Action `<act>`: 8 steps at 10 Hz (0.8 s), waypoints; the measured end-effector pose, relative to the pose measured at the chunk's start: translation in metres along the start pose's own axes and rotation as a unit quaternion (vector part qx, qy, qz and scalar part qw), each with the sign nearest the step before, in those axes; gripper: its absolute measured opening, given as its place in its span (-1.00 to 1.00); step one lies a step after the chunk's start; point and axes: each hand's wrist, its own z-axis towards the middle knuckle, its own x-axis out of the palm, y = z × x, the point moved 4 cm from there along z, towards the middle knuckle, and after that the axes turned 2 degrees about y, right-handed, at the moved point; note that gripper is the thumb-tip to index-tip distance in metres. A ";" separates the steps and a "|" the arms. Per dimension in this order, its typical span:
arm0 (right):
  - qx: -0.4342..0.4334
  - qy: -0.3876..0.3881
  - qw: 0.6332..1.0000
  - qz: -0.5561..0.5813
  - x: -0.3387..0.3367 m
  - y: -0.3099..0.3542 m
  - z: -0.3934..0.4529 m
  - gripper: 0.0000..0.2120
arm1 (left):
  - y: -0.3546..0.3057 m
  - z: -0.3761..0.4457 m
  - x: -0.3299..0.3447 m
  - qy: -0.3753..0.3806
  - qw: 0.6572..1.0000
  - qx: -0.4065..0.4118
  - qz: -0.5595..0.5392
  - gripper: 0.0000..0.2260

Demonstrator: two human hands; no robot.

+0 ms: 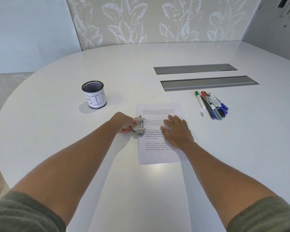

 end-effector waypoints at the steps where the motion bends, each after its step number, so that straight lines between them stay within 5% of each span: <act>1: -0.001 -0.001 1.000 -0.004 0.000 0.000 -0.001 -0.50 | 0.000 0.005 0.000 -0.008 1.000 0.009 0.014 -0.84; 4: -0.006 -0.010 1.000 -0.010 -0.002 0.001 0.000 -0.53 | -0.007 0.015 0.004 -0.013 0.995 0.002 0.101 -0.87; 6: -0.005 -0.013 1.000 -0.009 -0.001 0.000 0.001 -0.53 | 0.003 0.016 -0.005 -0.022 0.978 -0.002 0.209 -0.47; 8: -0.001 -0.012 1.000 -0.009 -0.002 0.000 0.000 -0.52 | 0.000 0.015 -0.006 -0.023 0.967 0.016 0.252 -0.61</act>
